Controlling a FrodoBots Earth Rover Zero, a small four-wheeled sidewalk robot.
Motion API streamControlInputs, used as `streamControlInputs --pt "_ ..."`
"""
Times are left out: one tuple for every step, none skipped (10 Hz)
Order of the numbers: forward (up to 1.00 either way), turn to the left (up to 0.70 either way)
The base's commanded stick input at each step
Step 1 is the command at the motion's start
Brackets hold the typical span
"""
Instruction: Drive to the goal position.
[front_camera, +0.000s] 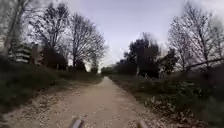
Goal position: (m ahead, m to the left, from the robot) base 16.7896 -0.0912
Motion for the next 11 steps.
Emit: streamControlInputs --pt "0.68 0.0" --pt "0.69 0.0" --pt "0.7 0.0" --pt "0.7 0.0" --pt "0.7 0.0" --pt "0.7 0.0" --pt "0.7 0.0" --pt "0.7 0.0" --pt "0.7 0.0" --pt "0.7 0.0" --pt "0.7 0.0"
